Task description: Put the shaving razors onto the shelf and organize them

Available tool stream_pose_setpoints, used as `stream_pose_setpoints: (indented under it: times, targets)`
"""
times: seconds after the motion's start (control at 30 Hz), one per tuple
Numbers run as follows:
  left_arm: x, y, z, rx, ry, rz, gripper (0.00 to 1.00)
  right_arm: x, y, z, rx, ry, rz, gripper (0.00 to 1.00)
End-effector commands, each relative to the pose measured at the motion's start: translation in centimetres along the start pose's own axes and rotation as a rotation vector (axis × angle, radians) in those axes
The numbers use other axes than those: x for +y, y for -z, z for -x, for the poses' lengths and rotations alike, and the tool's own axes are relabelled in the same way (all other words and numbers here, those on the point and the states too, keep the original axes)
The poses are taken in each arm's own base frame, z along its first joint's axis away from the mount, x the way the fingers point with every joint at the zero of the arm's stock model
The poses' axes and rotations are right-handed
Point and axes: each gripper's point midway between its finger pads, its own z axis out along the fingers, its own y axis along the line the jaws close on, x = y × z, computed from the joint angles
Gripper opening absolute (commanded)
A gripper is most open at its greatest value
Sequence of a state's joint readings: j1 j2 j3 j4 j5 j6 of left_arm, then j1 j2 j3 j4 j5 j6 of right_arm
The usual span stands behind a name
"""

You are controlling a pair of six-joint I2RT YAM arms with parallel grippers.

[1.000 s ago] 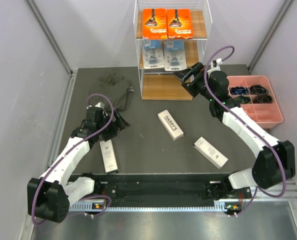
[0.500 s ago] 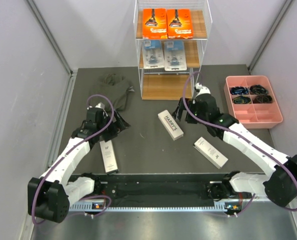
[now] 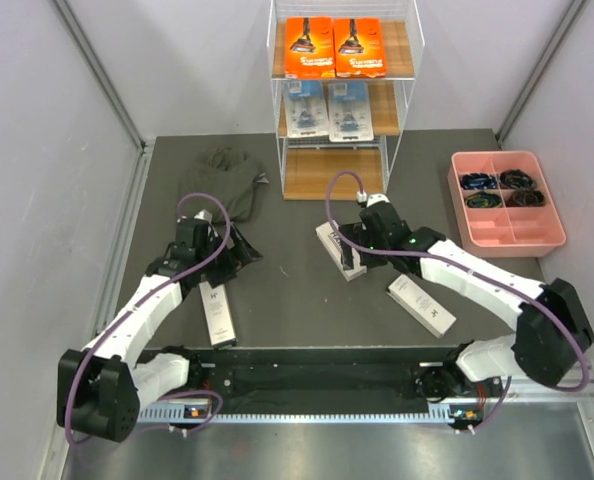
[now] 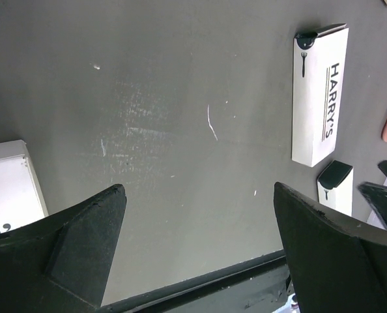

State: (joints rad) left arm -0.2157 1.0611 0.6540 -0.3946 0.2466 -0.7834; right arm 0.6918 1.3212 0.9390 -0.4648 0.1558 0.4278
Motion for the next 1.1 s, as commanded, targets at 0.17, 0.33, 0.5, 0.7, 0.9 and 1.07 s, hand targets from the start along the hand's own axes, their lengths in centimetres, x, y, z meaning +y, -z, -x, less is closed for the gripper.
stream_pose_setpoints:
  times: [0.17,0.33,0.5,0.7,0.9,1.07]
  targets:
    - [-0.8,-0.4,0.7,-0.012,-0.012,-0.037,0.99,2.4,-3.5,1.1,0.06,0.063,0.04,0.99]
    - [-0.8,-0.5,0.7,-0.008,-0.017,-0.035,0.99,2.0,-6.0,0.2,0.127,0.077,-0.008,0.99]
    - [-0.8,-0.6,0.6,0.0,-0.019,-0.034,0.99,1.4,-7.3,-0.6,0.164,0.078,-0.053,0.99]
    - [-1.1,-0.5,0.6,0.007,-0.018,-0.045,0.99,0.7,-8.5,-1.9,0.21,0.061,-0.089,0.98]
    - [-1.2,-0.5,0.5,0.012,-0.017,-0.052,0.99,0.8,-8.9,-2.4,0.215,0.044,-0.076,0.7]
    - [-2.0,-0.4,0.6,0.017,-0.026,-0.092,0.99,0.7,-8.8,-2.4,0.215,0.044,-0.076,0.57]
